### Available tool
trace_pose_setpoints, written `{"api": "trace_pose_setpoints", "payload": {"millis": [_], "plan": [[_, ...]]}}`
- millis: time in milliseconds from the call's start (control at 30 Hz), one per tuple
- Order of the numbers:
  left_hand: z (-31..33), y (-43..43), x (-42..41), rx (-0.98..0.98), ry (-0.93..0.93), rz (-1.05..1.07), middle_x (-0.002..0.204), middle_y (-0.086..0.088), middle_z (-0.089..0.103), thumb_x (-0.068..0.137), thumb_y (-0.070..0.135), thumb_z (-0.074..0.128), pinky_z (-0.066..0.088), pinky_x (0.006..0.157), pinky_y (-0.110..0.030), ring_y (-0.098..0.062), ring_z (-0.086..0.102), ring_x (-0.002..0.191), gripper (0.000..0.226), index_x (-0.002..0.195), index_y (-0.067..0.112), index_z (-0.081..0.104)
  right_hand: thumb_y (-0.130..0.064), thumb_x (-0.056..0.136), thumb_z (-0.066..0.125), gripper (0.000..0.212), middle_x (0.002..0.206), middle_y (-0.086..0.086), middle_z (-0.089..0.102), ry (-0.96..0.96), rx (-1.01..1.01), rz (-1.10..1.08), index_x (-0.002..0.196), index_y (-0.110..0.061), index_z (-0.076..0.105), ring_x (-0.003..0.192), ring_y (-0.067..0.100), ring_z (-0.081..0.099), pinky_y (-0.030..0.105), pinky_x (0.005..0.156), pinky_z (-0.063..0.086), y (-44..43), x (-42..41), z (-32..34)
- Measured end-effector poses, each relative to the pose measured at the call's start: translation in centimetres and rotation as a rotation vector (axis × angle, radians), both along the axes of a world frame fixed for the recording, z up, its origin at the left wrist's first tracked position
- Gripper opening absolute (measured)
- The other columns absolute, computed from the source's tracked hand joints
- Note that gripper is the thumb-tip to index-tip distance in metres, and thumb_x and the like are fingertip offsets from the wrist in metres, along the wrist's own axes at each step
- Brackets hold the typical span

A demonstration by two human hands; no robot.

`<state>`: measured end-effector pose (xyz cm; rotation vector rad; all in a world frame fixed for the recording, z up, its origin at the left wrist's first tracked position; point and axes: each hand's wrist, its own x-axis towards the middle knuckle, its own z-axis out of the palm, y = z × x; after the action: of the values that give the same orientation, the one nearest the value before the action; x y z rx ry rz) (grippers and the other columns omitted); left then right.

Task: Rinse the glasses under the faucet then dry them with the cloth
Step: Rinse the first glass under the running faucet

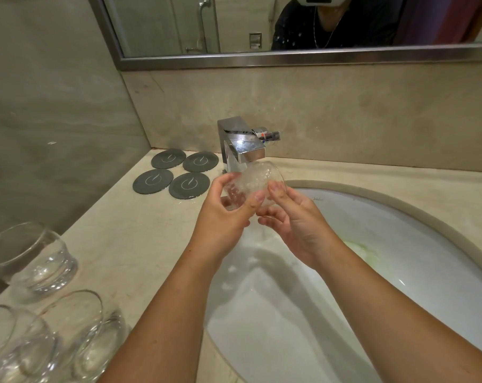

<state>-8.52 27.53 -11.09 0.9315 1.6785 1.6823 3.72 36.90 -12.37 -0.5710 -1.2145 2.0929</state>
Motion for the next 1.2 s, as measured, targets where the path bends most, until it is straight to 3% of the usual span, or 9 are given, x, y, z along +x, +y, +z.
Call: {"api": "trace_pose_setpoints", "payload": {"millis": [133, 233, 333, 467, 567, 733, 800, 1033, 1200], "plan": [[0.25, 0.03, -0.03, 0.002, -0.078, 0.036, 0.106, -0.006, 0.078, 0.070, 0.058, 0.079, 0.059, 0.073, -0.025, -0.010, 0.075, 0.078, 0.073, 0.135, 0.030, 0.059, -0.036, 0.085, 0.077, 0.046, 0.105, 0.003, 0.071, 0.008, -0.021, 0.038, 0.125, -0.015, 0.068, 0.089, 0.021, 0.068, 0.032, 0.072, 0.054, -0.01, 0.08, 0.04], [0.12, -0.05, 0.00, 0.004, -0.111, 0.005, 0.098, -0.004, 0.078, 0.074, 0.056, 0.079, 0.060, 0.072, -0.025, -0.010, 0.072, 0.074, 0.062, 0.128, 0.031, 0.063, -0.031, 0.091, 0.074, 0.041, 0.112, -0.001, 0.074, -0.009, 0.038, 0.077, 0.130, -0.020, 0.067, 0.092, 0.021, 0.067, 0.031, 0.068, 0.051, -0.10, 0.14, -0.03], [-0.14, 0.12, 0.15, 0.005, -0.136, -0.025, 0.105, -0.007, 0.079, 0.075, 0.057, 0.078, 0.061, 0.077, -0.029, -0.016, 0.074, 0.081, 0.063, 0.129, 0.030, 0.063, -0.029, 0.089, 0.075, 0.052, 0.113, 0.002, 0.074, -0.014, 0.068, 0.026, 0.138, -0.015, 0.064, 0.085, 0.019, 0.066, 0.028, 0.067, 0.051, -0.14, 0.00, -0.16], [-0.13, 0.03, 0.14, 0.011, -0.074, -0.074, 0.128, -0.003, 0.072, 0.078, 0.054, 0.088, 0.061, 0.079, -0.025, -0.015, 0.079, 0.098, 0.061, 0.129, 0.050, 0.053, -0.031, 0.085, 0.077, 0.048, 0.103, 0.001, 0.075, 0.003, 0.055, -0.019, 0.128, -0.014, 0.065, 0.080, 0.017, 0.066, 0.027, 0.069, 0.051, 0.02, -0.05, -0.34], [-0.07, -0.21, 0.09, 0.001, 0.025, -0.071, 0.121, -0.002, 0.072, 0.091, 0.037, 0.085, 0.058, 0.073, -0.020, -0.007, 0.077, 0.088, 0.056, 0.133, 0.049, 0.051, -0.037, 0.083, 0.078, 0.044, 0.097, 0.001, 0.074, -0.019, 0.045, -0.028, 0.120, -0.018, 0.065, 0.081, 0.020, 0.066, 0.028, 0.065, 0.049, 0.10, -0.02, -0.29], [0.31, -0.12, 0.17, 0.011, -0.032, -0.050, 0.097, -0.002, 0.073, 0.093, 0.039, 0.079, 0.058, 0.071, -0.023, -0.007, 0.070, 0.070, 0.041, 0.128, 0.041, 0.058, -0.051, 0.074, 0.087, 0.085, 0.128, 0.006, 0.072, -0.024, 0.007, -0.036, 0.147, -0.018, 0.057, 0.084, 0.019, 0.066, 0.029, 0.058, 0.046, 0.52, -0.12, -0.44], [0.39, -0.13, 0.14, 0.008, -0.054, -0.050, 0.097, -0.002, 0.074, 0.090, 0.045, 0.079, 0.058, 0.071, -0.025, -0.009, 0.070, 0.070, 0.038, 0.123, 0.043, 0.059, -0.049, 0.073, 0.090, 0.088, 0.134, 0.005, 0.070, -0.006, -0.001, -0.040, 0.149, -0.020, 0.057, 0.082, 0.017, 0.065, 0.029, 0.058, 0.046, 0.71, -0.01, -0.48], [0.05, -0.07, 0.25, -0.002, -0.058, -0.086, 0.115, -0.006, 0.075, 0.082, 0.047, 0.081, 0.059, 0.074, -0.023, -0.007, 0.074, 0.080, 0.063, 0.137, 0.045, 0.049, -0.044, 0.079, 0.085, 0.078, 0.115, 0.008, 0.069, -0.014, 0.010, -0.106, 0.143, -0.008, 0.060, 0.072, 0.016, 0.062, 0.026, 0.062, 0.049, 0.70, -0.11, -0.66], [-0.15, -0.01, -0.07, 0.000, -0.008, -0.042, 0.108, -0.008, 0.074, 0.094, 0.037, 0.079, 0.060, 0.074, -0.023, -0.005, 0.073, 0.076, 0.050, 0.136, 0.038, 0.054, -0.043, 0.084, 0.076, 0.064, 0.101, 0.001, 0.070, -0.010, -0.029, -0.073, 0.133, -0.005, 0.065, 0.074, 0.018, 0.063, 0.028, 0.059, 0.045, 0.52, -0.06, -0.39]]}}
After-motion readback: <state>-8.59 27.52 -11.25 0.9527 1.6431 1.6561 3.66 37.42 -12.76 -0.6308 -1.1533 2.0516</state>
